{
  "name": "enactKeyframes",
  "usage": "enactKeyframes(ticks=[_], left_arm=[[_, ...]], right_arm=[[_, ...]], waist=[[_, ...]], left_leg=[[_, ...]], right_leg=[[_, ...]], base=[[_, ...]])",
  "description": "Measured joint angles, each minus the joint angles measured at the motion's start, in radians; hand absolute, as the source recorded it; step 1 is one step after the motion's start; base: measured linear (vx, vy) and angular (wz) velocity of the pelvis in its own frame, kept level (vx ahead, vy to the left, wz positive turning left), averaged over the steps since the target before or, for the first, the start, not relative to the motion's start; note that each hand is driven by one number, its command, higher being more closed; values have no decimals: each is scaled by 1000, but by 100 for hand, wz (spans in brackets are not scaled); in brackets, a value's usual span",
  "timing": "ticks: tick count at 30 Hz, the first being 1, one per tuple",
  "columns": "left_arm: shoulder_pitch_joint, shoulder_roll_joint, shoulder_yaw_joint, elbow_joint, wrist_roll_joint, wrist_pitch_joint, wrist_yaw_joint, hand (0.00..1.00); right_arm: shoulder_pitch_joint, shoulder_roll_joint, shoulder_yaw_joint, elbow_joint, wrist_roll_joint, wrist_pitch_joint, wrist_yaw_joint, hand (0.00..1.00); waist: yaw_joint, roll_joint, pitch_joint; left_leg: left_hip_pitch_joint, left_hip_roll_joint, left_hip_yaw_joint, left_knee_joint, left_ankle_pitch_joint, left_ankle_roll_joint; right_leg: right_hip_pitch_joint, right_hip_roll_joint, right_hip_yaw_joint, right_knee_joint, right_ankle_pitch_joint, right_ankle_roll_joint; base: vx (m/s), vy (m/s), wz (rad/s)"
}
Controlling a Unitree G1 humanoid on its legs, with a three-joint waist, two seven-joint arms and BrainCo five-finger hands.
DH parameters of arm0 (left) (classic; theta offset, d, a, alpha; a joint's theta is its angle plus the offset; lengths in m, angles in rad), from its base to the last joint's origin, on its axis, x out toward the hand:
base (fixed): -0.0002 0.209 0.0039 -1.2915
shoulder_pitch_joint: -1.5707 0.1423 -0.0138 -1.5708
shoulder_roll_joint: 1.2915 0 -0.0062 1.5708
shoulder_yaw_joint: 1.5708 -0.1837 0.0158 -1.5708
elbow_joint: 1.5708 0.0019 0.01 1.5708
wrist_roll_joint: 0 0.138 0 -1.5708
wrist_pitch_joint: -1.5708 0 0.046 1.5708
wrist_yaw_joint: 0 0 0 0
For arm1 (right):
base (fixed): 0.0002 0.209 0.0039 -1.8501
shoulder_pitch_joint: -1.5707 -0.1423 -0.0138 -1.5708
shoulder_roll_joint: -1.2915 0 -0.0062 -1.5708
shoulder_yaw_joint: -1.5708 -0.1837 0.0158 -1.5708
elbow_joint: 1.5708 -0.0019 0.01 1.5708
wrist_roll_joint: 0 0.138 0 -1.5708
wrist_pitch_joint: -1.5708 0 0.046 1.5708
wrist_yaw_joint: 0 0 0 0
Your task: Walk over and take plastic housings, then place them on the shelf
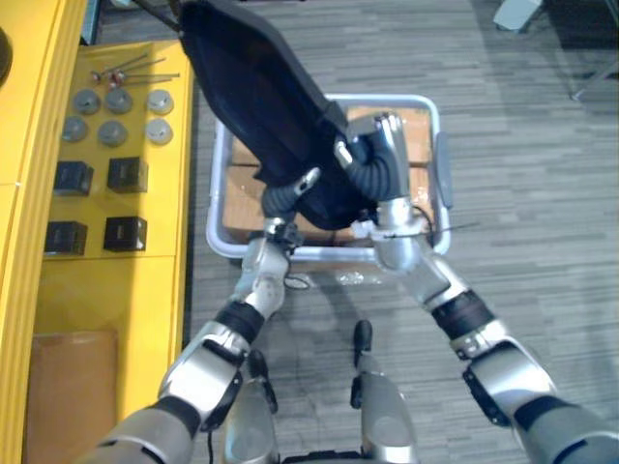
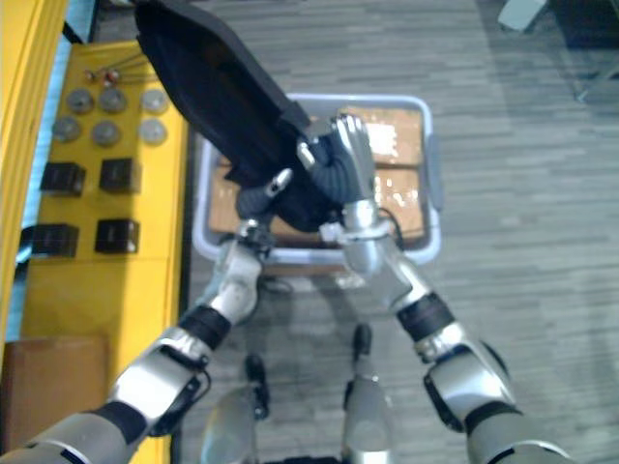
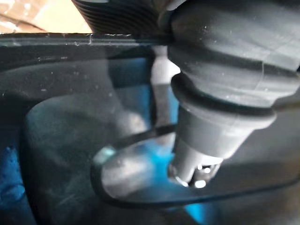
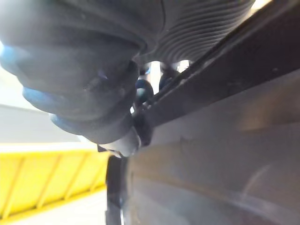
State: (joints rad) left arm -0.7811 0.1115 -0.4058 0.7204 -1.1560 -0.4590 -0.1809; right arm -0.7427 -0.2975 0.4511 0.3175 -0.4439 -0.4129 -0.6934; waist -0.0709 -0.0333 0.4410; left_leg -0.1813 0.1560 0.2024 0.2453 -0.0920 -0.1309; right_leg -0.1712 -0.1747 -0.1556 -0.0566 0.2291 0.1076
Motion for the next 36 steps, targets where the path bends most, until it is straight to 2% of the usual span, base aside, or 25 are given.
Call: enactKeyframes(ticks=[4,6,7,11,13,17,20,25,26,30,33,36], left_arm=[[65,1,10,-44,-88,-13,-39,100],[107,0,7,-65,-96,-14,-45,100],[140,-2,3,-77,-96,-15,-47,100],[209,-1,5,-123,-42,-21,-29,100],[236,-1,16,-154,-19,-21,-10,100],[286,0,76,-221,56,-19,88,100],[300,8,91,-250,178,-11,186,100],[350,-4,91,-251,517,61,414,100],[356,-6,91,-251,556,69,437,100],[393,-21,125,-262,838,136,597,100],[430,-17,164,-309,999,170,699,100],[474,-10,206,-310,1140,218,811,100]], right_arm=[[86,32,0,-43,8,-3,0,100],[122,39,5,-55,8,-5,0,100],[158,44,10,-66,7,-8,0,0],[243,55,13,-92,21,-26,3,0],[274,58,13,-103,45,-26,22,0],[408,53,17,-90,79,-1,82,0],[461,53,40,-82,103,25,84,0],[502,70,76,-113,146,45,92,0],[506,76,82,-121,159,44,97,0],[567,112,81,-204,340,29,224,0],[609,109,80,-291,501,15,346,0],[645,104,72,-449,613,-22,441,0]], waist=[[-4,-5,-32],[-6,-6,-49],[-6,-7,-53],[0,-14,-109],[1,-14,-113],[7,-17,-164],[20,-19,-186],[28,-24,-250],[28,-25,-256],[30,-32,-278],[31,-49,-295],[30,-47,-324]], left_leg=[[11,-2,3,-27,8,-3],[20,-2,4,-35,9,-3],[47,-3,4,-47,9,-4],[62,-6,7,-69,13,-5],[84,-6,5,-75,14,-6],[117,-8,-2,-118,30,-10],[142,-10,0,-151,45,-14],[165,-11,-1,-171,52,-15],[166,-11,-1,-171,52,-15],[185,-12,-16,-171,52,-14],[184,-11,-27,-178,56,-16],[189,-7,-27,-192,63,-20]], right_leg=[[2,2,0,-11,0,0],[10,2,-2,-17,0,0],[34,3,-5,-22,0,0],[36,1,-7,-22,-2,-2],[58,1,-12,-22,-6,-1],[85,1,-37,-23,-25,-2],[93,2,-38,-24,-28,-3],[106,3,-41,-25,-31,-1],[107,3,-41,-25,-31,-1],[137,0,-64,-34,-36,4],[139,3,-79,-34,-52,1],[140,8,-86,-34,-60,-3]], base=[[0,0,0],[0,0,0],[0,0,0],[-4,4,-2],[-7,3,3],[-20,-13,11],[0,0,0],[0,-2,-1],[0,0,0],[-25,-1,9],[-38,-15,11],[-9,-15,4]])
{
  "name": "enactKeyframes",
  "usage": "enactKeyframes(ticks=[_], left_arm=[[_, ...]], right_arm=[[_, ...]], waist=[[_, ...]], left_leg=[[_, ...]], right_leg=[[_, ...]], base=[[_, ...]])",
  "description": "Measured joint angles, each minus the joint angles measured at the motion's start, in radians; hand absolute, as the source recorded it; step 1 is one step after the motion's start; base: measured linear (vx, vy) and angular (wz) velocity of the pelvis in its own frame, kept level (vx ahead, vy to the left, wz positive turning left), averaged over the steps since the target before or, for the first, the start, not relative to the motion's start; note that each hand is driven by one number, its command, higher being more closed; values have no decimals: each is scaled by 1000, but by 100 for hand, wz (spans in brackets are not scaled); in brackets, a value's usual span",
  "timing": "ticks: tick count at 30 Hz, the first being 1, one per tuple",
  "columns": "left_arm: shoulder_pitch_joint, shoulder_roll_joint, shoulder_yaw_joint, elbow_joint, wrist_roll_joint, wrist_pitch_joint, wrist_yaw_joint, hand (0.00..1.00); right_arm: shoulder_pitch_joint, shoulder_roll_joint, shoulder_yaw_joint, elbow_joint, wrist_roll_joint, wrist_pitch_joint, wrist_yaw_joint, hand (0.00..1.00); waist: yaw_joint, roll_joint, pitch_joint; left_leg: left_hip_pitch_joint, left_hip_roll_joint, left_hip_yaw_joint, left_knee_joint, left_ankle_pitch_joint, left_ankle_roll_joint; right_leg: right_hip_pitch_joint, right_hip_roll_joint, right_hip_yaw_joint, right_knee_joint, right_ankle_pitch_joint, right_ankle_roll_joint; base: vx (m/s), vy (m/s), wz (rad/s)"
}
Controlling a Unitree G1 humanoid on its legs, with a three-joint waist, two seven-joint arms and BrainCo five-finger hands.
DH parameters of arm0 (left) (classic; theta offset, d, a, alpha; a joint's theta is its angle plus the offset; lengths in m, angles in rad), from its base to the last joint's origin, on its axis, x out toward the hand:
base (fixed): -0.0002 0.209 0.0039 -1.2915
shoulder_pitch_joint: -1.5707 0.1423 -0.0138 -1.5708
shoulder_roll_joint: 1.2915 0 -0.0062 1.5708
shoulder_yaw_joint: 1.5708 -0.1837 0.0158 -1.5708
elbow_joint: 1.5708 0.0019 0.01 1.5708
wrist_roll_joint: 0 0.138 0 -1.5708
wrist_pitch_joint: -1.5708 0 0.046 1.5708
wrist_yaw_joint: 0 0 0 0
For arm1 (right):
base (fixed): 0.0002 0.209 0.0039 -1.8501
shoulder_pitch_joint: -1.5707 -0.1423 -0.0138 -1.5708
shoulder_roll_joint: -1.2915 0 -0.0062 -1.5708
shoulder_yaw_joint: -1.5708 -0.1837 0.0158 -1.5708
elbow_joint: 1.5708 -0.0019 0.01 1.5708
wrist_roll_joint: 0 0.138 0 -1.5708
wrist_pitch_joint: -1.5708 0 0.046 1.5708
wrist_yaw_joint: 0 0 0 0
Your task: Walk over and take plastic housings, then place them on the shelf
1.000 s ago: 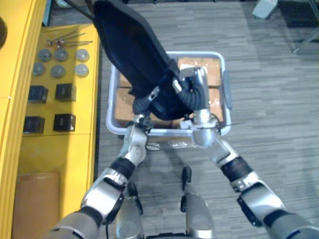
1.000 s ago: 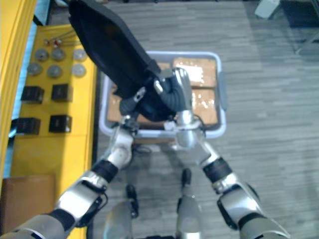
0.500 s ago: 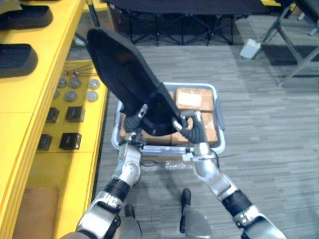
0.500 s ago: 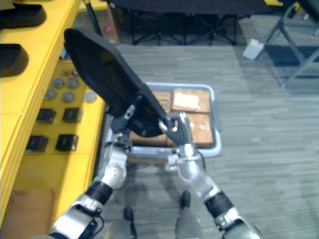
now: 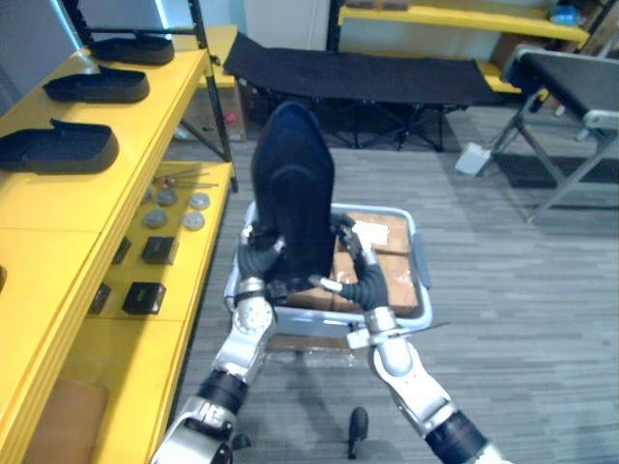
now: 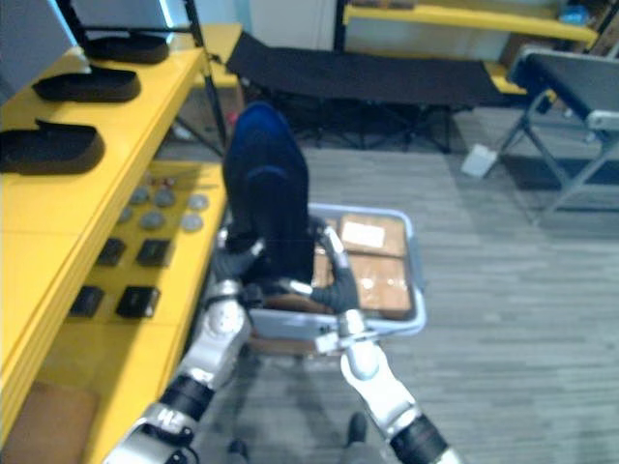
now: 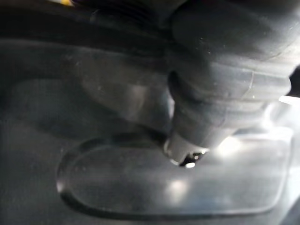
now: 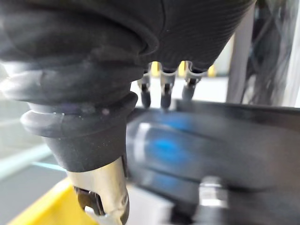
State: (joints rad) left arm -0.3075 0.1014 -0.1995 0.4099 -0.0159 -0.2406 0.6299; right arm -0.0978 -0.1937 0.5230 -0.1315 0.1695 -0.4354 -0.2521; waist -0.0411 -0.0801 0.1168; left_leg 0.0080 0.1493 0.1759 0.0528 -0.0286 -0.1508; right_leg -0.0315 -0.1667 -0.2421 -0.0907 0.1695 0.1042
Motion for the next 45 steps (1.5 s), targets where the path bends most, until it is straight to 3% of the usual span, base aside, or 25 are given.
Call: enactKeyframes(ticks=[4,8,13,18,23,27,32,38,41,43,45], left_arm=[[43,1,69,0,151,29,142,100],[42,1,113,-4,259,28,252,100],[64,-1,190,-97,403,27,411,100],[126,-1,255,-214,431,26,460,100],[219,-5,277,-361,430,26,458,100],[279,-51,311,-462,424,26,448,100],[393,-94,372,-612,369,9,399,100],[525,-119,487,-732,164,-77,200,100],[596,-119,551,-776,97,-110,85,100],[620,-120,577,-787,87,-123,59,100],[660,-120,628,-801,57,-135,28,100]], right_arm=[[17,2,-68,-126,74,-36,70,0],[49,0,-116,-134,94,-25,62,0],[163,33,-192,-135,211,-18,30,0],[254,68,-305,-106,252,-21,23,0],[283,74,-373,-45,293,-20,44,0],[286,93,-383,-8,294,-19,63,0],[268,109,-349,41,329,-13,102,0],[185,111,-255,152,329,63,151,0],[132,111,-201,230,322,92,173,0],[121,111,-188,245,297,95,174,0],[106,108,-186,253,251,94,168,0]], waist=[[0,10,-30],[-1,16,-46],[-4,30,-56],[-18,54,-70],[-25,69,-80],[-16,80,-86],[41,91,-91],[129,93,-98],[192,89,-99],[202,82,-98],[231,74,-104]], left_leg=[[13,5,2,-11,3,-3],[28,7,4,-16,2,-3],[41,8,20,-25,2,-4],[45,7,27,-29,0,-4],[43,7,21,-31,0,-4],[27,7,-23,-29,0,-4],[2,1,-106,-25,2,-5],[-43,-26,-233,-7,4,-1],[-48,-49,-293,-6,4,4],[-51,-54,-308,-6,3,6],[-66,-59,-332,-2,3,6]], right_leg=[[4,7,0,1,3,-2],[15,9,0,1,2,-2],[15,11,6,0,-5,-8],[14,11,12,0,-8,-9],[16,10,2,0,-17,-5],[36,7,-45,-1,-28,-5],[69,0,-132,-1,-49,3],[125,-16,-262,0,-61,24],[165,-28,-333,0,-70,36],[175,-31,-350,0,-77,42],[176,-31,-373,1,-81,43]], base=[[0,0,0],[0,0,0],[2,2,-4],[12,7,-5],[1,4,4],[13,5,28],[29,8,52],[42,16,62],[20,20,54],[11,10,40],[11,4,29]])
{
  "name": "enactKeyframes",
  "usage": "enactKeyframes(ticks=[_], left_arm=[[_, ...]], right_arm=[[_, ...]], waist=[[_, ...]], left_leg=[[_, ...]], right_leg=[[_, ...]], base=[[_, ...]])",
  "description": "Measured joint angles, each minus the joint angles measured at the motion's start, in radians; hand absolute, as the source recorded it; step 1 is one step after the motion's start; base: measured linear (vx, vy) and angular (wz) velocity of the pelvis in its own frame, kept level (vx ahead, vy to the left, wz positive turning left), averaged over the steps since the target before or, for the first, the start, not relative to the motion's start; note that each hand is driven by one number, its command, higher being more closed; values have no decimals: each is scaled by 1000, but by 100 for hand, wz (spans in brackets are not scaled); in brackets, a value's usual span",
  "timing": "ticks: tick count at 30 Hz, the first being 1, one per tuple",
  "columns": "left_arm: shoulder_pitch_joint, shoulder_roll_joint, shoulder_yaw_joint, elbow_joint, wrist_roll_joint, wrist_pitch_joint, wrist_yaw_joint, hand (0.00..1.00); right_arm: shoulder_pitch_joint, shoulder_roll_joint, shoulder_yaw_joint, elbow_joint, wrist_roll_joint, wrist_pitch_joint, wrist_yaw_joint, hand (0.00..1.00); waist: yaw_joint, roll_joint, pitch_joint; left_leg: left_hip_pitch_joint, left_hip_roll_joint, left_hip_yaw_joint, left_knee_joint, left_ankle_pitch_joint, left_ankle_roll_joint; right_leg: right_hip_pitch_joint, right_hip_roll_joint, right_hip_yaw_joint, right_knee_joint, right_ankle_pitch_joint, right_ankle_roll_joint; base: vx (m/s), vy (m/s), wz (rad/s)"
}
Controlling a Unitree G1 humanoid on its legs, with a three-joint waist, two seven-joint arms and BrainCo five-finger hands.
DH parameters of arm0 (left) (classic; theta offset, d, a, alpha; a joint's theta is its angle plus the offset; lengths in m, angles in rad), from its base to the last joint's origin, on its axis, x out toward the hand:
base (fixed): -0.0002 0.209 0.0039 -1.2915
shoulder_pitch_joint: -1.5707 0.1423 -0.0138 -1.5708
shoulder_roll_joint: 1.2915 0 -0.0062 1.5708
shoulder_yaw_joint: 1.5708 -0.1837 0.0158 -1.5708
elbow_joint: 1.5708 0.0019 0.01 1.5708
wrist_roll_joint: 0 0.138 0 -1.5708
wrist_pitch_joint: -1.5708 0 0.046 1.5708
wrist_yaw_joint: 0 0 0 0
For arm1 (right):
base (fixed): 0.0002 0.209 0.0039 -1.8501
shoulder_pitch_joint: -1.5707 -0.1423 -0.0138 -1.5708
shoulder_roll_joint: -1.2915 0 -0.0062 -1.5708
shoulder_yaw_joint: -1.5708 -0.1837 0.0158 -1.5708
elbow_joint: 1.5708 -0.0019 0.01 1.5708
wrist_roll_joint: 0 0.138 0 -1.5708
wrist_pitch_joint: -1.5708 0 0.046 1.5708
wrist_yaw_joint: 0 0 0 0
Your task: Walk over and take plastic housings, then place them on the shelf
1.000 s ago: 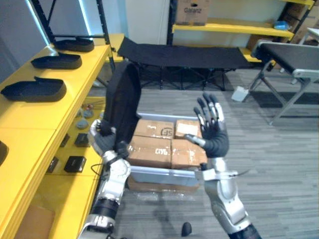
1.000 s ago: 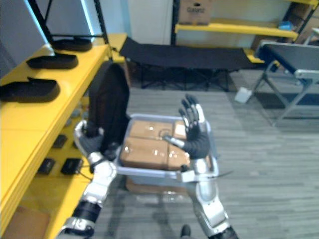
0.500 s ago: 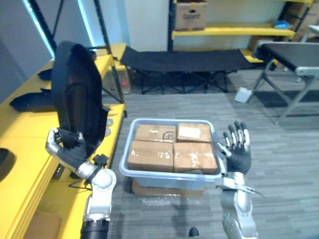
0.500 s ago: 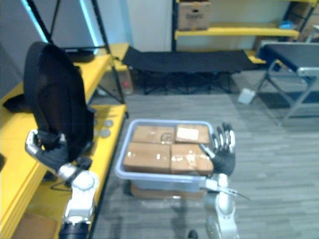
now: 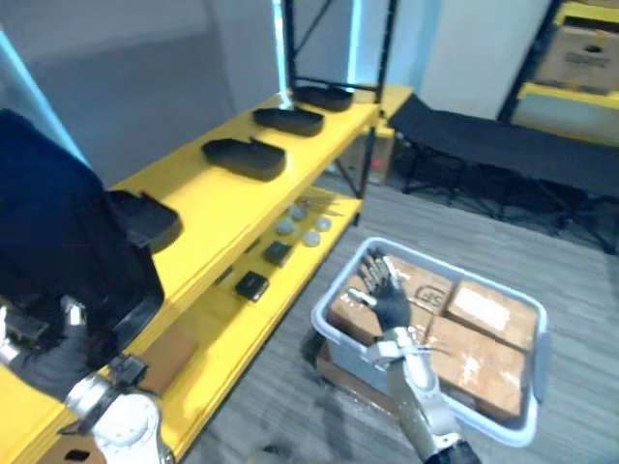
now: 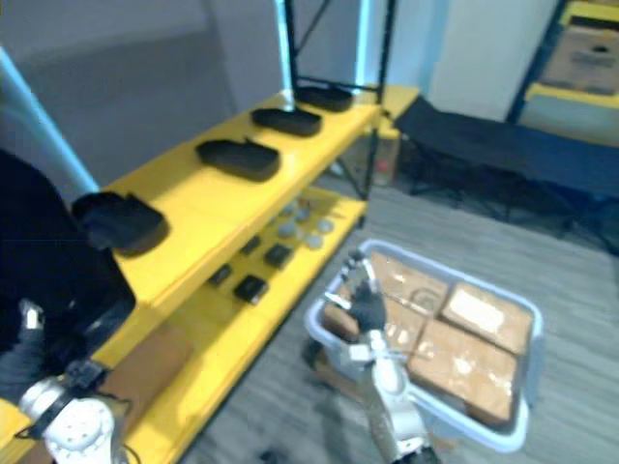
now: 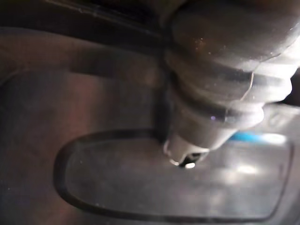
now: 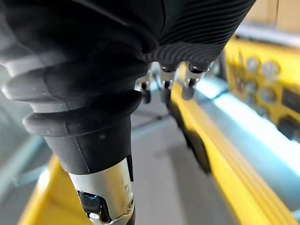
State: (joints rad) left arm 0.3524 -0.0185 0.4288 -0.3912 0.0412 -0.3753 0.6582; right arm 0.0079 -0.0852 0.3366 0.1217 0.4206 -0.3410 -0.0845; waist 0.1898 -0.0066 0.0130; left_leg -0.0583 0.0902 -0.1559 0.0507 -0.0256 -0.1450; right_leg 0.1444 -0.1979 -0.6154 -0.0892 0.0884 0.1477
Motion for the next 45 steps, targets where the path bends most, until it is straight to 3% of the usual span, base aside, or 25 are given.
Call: enactKeyframes(ticks=[2,9,15,17,19,21,22,25,29,31,35,38,43,44,45], left_arm=[[34,-4,48,-1,-20,-4,-17,100],[92,-39,79,-29,-44,-38,-97,100],[38,-20,69,-68,-46,-81,-204,100],[30,-17,54,-68,-72,-81,-233,100],[15,32,7,-69,-102,-81,-273,100],[-11,73,-23,-68,-110,-80,-293,100],[-31,96,-45,-65,-111,-80,-306,100],[-44,124,-70,-51,-111,-79,-311,100],[-26,113,-97,-16,-111,-70,-309,100],[-15,91,-99,-14,-110,-68,-308,100],[13,75,-99,-11,-103,-68,-290,100],[26,67,-95,-11,-102,-70,-279,100],[4,70,-42,-24,-110,-81,-311,100],[-9,72,-39,-30,-111,-81,-322,100],[-26,67,-44,-29,-110,-81,-333,100]], right_arm=[[-23,-5,0,5,-14,0,-5,0],[-102,-28,-4,19,-81,19,-6,0],[-97,-43,-62,15,-95,65,-6,0],[-88,-44,-89,10,-121,66,-5,0],[-24,-44,-125,-32,-119,65,-4,0],[15,-44,-142,-57,-118,63,-4,0],[27,-42,-155,-62,-116,63,-3,0],[22,-39,-169,-62,-89,56,11,0],[25,-40,-180,-63,-89,36,42,0],[29,-40,-182,-64,-88,33,63,0],[53,-38,-188,-65,-70,22,105,0],[58,-31,-188,-72,-68,-8,131,0],[54,8,-188,-75,-62,-14,129,0],[56,9,-190,-75,-63,-14,127,0],[56,0,-201,-74,-63,-14,127,0]], waist=[[22,-3,0],[37,2,28],[20,-23,63],[17,-20,76],[7,-18,91],[-22,-25,97],[-40,-32,103],[-39,-50,114],[-41,-9,143],[-59,12,157],[-69,21,164],[-68,9,165],[-60,-43,159],[-60,-56,163],[-62,-51,162]], left_leg=[[-1,-2,-10,7,0,0],[23,-1,-1,33,-23,10],[-29,-17,-31,30,4,21],[-28,-32,-56,16,15,24],[-27,-56,-106,3,25,32],[-28,-74,-166,-15,53,22],[-26,-77,-176,-22,71,16],[-30,-78,-162,-11,75,11],[-9,-53,-128,-2,78,7],[-9,-38,-108,-2,80,2],[-8,-22,-78,-3,78,6],[-11,-36,-44,10,76,11],[-69,-113,-30,119,7,46],[-69,-130,-21,144,-21,63],[-66,-140,-21,173,-44,63]], right_leg=[[11,0,-12,7,-3,-1],[40,1,-9,7,-18,-10],[72,-7,-106,11,-29,5],[64,-33,-108,76,-65,11],[42,-64,-33,187,-150,-22],[41,-65,87,228,-189,-53],[34,-68,138,263,-201,-43],[32,-73,149,282,-237,-5],[48,-52,158,267,-240,-5],[49,-41,163,261,-258,7],[31,-37,178,279,-274,8],[31,-64,178,292,-283,22],[52,-127,165,287,-293,31],[73,-142,152,290,-285,19],[49,-167,164,395,-269,-30]], base=[[20,-2,18],[-14,12,-3],[-13,-1,47],[55,46,54],[75,49,72],[84,11,98],[75,-18,93],[16,-82,19],[-65,-57,-18],[-140,-40,-8],[-122,3,-8],[-26,52,0],[67,92,16],[158,113,26],[138,148,26]])
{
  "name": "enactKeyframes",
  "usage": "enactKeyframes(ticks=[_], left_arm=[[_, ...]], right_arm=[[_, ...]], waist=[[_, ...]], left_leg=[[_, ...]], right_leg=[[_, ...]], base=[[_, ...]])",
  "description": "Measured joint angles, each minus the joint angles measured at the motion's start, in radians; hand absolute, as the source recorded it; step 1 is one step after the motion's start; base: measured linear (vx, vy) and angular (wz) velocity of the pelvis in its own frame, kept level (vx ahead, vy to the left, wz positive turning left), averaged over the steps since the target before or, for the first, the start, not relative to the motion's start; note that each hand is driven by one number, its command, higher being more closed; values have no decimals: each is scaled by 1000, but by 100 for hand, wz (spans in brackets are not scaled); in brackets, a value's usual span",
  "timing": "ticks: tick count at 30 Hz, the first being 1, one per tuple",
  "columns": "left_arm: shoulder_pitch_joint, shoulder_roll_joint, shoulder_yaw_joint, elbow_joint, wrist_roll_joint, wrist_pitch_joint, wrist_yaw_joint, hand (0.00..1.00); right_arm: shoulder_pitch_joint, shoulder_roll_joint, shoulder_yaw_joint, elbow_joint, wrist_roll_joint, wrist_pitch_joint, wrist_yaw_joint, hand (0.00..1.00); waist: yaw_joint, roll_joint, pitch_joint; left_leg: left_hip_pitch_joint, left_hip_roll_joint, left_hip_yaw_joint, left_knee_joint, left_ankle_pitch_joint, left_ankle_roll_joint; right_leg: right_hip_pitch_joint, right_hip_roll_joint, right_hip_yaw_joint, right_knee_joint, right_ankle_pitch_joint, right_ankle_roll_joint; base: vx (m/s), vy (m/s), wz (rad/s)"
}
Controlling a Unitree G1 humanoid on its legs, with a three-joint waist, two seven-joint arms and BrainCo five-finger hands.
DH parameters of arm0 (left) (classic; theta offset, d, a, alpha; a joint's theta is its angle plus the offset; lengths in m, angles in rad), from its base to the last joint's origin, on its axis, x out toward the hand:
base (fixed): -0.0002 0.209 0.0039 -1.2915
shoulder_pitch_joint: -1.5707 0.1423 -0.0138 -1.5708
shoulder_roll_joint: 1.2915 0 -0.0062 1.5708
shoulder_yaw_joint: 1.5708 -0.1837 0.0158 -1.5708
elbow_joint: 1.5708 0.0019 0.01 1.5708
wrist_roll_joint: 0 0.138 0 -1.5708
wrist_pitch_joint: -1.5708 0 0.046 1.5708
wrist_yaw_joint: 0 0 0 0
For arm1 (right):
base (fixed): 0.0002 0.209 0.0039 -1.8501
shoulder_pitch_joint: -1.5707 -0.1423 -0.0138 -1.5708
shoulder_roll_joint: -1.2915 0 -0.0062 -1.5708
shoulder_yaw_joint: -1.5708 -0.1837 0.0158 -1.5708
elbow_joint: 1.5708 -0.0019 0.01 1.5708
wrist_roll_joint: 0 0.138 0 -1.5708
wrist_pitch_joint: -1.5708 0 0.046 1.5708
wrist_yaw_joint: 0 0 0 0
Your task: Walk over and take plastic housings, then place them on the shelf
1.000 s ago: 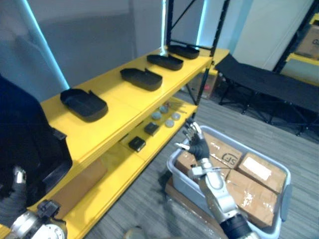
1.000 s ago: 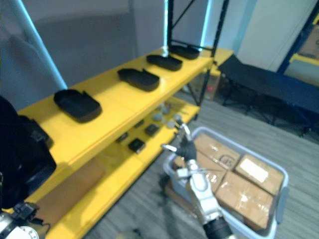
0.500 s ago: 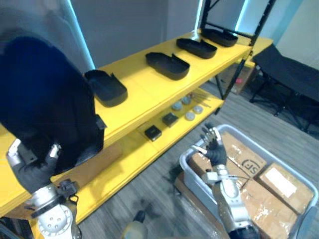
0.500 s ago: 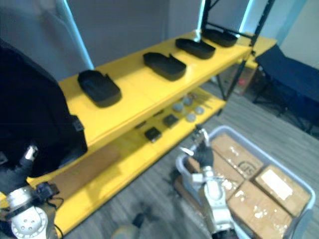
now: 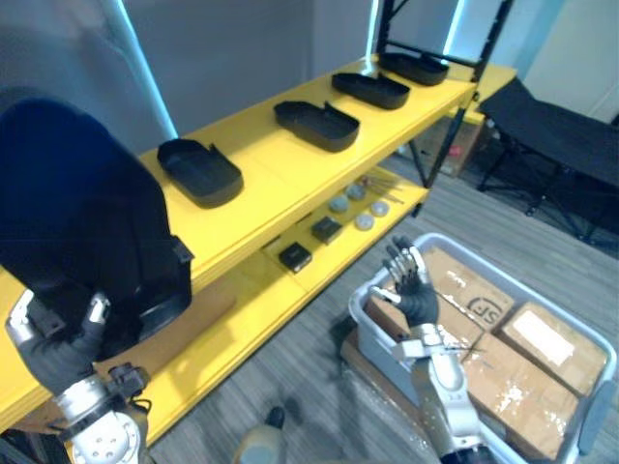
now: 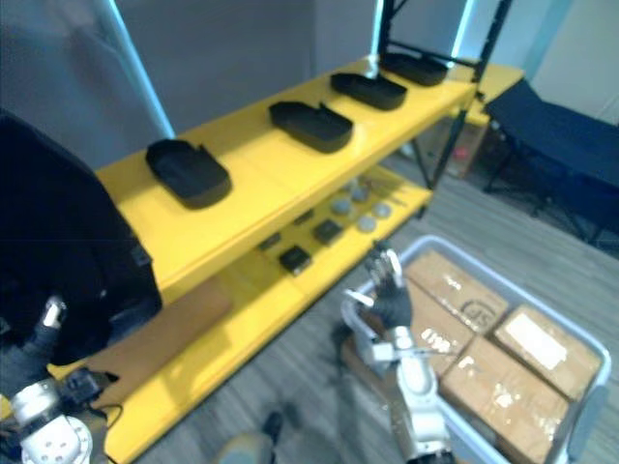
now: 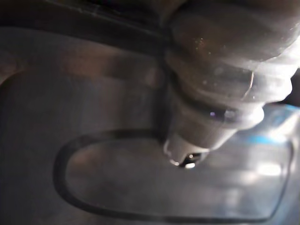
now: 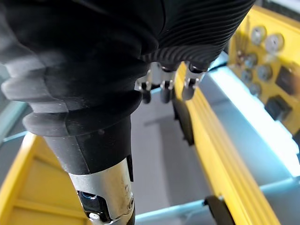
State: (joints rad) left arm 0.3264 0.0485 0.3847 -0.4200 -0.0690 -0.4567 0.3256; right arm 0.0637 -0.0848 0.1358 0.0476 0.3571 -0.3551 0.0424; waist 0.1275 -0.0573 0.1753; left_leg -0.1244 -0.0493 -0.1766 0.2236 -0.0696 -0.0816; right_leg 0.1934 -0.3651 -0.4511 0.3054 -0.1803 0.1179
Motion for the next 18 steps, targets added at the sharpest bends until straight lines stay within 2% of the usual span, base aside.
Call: enactKeyframes(ticks=[2,3,4,5,6,7,8,9,11,12,13,14,15,16,18], left_arm=[[-15,16,-7,-6,1,2,-3,100],[-19,46,-7,-15,4,3,3,100],[-21,60,-11,-18,10,6,10,100],[-30,84,-16,-21,10,12,24,100],[-56,88,-17,-20,8,24,32,100],[-80,95,-19,-12,7,28,41,100],[-138,110,-36,23,6,31,48,100],[-195,118,-56,67,-1,39,50,100],[-229,119,-77,107,-1,54,53,100],[-224,119,-85,113,2,62,57,100],[-211,110,-86,114,8,66,58,100],[-201,95,-87,113,8,67,58,100],[-175,64,-92,109,8,68,57,100],[-153,40,-94,106,9,68,49,100],[-136,17,-98,103,9,64,42,100]], right_arm=[[1,-1,-10,0,-1,-1,2,0],[-4,6,-14,0,-9,-2,5,0],[-4,10,-15,2,-12,-4,9,0],[-9,15,-16,6,-18,-11,24,0],[-19,11,-19,6,-18,-19,36,0],[-21,11,-28,3,-18,-21,44,0],[-24,10,-53,-3,-15,-23,47,0],[-25,1,-73,-11,9,-24,45,0],[-25,-6,-90,-19,51,-24,47,0],[-24,-7,-92,-28,72,-24,51,0],[-23,-11,-92,-38,81,-24,66,0],[-23,-15,-92,-38,82,-21,70,0],[-18,-21,-91,-38,82,-18,75,0],[2,-21,-92,-39,86,-15,83,0],[26,-22,-92,-40,102,-11,93,0]], waist=[[-5,9,-7],[-7,0,-5],[-10,2,-3],[-21,0,-5],[-35,8,-2],[-44,12,-3],[-57,17,-4],[-66,17,-4],[-77,13,-7],[-82,1,-14],[-81,-11,-23],[-80,2,-22],[-72,35,-17],[-72,56,-22],[-74,71,-31]], left_leg=[[23,3,-3,-2,-17,22],[58,1,-1,-30,-21,33],[75,9,-5,-45,-18,47],[96,21,-12,-59,-23,63],[111,41,-33,-60,-28,68],[111,53,-45,-61,-25,62],[110,66,-68,-64,-25,57],[107,62,-92,-66,-23,53],[109,45,-106,-67,-23,52],[110,24,-108,-66,-29,41],[109,9,-104,-64,-48,15],[106,17,-103,-59,-55,6],[103,42,-86,-49,-63,-4],[105,61,-83,-50,-68,-12],[112,87,-50,-63,-71,-16]], right_leg=[[-138,-38,100,253,80,-104],[-198,-63,137,372,180,-124],[-224,-70,153,412,221,-124],[-253,-60,177,459,157,-110],[-264,-8,188,430,51,-95],[-264,29,197,386,17,-87],[-260,104,240,260,-19,-63],[-251,156,301,131,-26,-44],[-244,174,321,20,-8,-24],[-240,173,320,-52,49,-26],[-227,170,306,-95,108,-2],[-212,176,310,-124,108,8],[-185,204,304,-180,134,0],[-157,224,290,-221,145,-7],[-150,245,287,-231,145,-9]], base=[[157,211,10],[196,160,-4],[281,73,-1],[292,41,8],[285,24,18],[239,29,43],[203,-20,66],[188,-49,69],[174,-123,55],[209,-208,48],[186,-218,30],[171,-204,7],[140,-169,-2],[121,-138,2],[96,-121,2]])
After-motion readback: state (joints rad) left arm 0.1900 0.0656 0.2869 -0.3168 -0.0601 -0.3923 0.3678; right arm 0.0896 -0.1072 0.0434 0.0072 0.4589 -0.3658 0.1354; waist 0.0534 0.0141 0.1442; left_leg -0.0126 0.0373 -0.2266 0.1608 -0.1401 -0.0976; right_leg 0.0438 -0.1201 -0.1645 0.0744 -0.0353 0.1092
